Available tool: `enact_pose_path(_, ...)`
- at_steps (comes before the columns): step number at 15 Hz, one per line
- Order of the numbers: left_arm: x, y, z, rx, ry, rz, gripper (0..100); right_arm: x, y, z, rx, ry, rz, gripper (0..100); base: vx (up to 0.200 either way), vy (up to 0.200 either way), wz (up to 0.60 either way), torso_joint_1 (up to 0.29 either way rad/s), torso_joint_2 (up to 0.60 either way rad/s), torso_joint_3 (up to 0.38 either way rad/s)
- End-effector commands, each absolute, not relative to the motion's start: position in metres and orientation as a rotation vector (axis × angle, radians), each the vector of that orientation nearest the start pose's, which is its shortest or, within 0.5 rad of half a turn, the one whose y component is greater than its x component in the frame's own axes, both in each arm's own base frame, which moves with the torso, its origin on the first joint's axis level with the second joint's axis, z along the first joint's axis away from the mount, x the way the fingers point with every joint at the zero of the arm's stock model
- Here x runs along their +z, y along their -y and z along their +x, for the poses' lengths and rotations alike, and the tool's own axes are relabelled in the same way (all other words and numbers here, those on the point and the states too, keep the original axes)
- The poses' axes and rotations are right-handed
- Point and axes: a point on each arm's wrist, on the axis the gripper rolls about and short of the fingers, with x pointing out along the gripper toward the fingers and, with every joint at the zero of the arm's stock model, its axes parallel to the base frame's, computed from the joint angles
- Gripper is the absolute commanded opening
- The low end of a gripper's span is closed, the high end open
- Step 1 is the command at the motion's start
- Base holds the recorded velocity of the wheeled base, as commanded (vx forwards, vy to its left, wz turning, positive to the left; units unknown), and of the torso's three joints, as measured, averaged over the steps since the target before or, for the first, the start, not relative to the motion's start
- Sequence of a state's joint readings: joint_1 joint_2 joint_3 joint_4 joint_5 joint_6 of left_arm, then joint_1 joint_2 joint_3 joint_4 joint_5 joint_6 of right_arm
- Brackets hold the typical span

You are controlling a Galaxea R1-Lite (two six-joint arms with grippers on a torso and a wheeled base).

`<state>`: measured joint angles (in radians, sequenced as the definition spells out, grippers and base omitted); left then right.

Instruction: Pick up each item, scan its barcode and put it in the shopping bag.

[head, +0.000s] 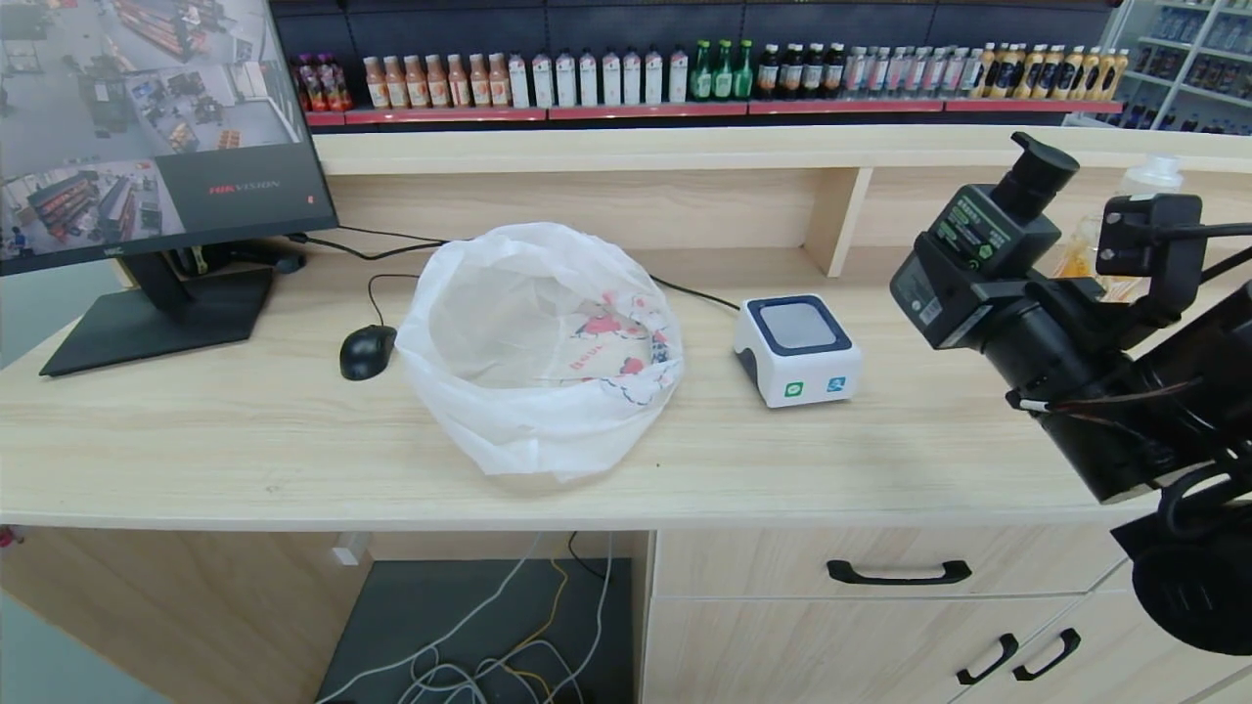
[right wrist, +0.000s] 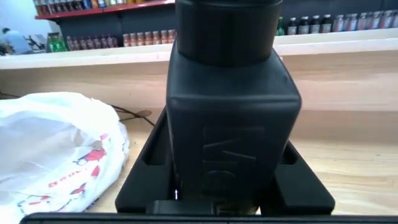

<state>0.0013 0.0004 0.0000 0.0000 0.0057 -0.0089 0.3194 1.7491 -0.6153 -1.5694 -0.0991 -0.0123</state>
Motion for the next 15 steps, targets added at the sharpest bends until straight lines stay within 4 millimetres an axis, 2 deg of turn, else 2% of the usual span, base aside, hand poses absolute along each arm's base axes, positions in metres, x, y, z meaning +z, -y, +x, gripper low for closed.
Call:
enact_pose_path(1, 0.075, 0.000, -0.023, 0.008, 0.000, -0.011, 100, 0.213, -0.094, 0.268, 0.258, 0.424, 0.112, 0, 0.000, 0.000, 0.00, 0.000, 0.00, 0.000)
enact_pose_path(4, 0.075, 0.000, -0.023, 0.008, 0.000, -0.011, 100, 0.209, -0.098, 0.262, 0.266, 0.410, 0.102, 0, 0.000, 0.000, 0.00, 0.000, 0.00, 0.000)
enact_pose_path(7, 0.075, 0.000, -0.023, 0.008, 0.000, -0.011, 100, 0.187, -0.087, 0.246, 0.241, 0.318, 0.006, 0, 0.000, 0.000, 0.00, 0.000, 0.00, 0.000)
enact_pose_path(10, 0.075, 0.000, -0.023, 0.008, 0.000, -0.014, 100, 0.187, -0.102, 0.249, 0.296, 0.323, 0.015, 0, 0.000, 0.200, 0.00, -0.006, 0.00, 0.004)
enact_pose_path(13, 0.075, 0.000, -0.023, 0.008, 0.000, -0.014, 100, 0.187, -0.108, 0.262, 0.299, 0.331, 0.024, 0, 0.000, 0.200, 0.00, 0.009, 0.01, 0.002)
enact_pose_path(15, 0.075, 0.000, -0.023, 0.008, 0.000, -0.014, 100, 0.186, -0.114, 0.261, 0.319, 0.329, 0.025, 0, 0.000, 0.200, 0.00, 0.005, 0.00, 0.005)
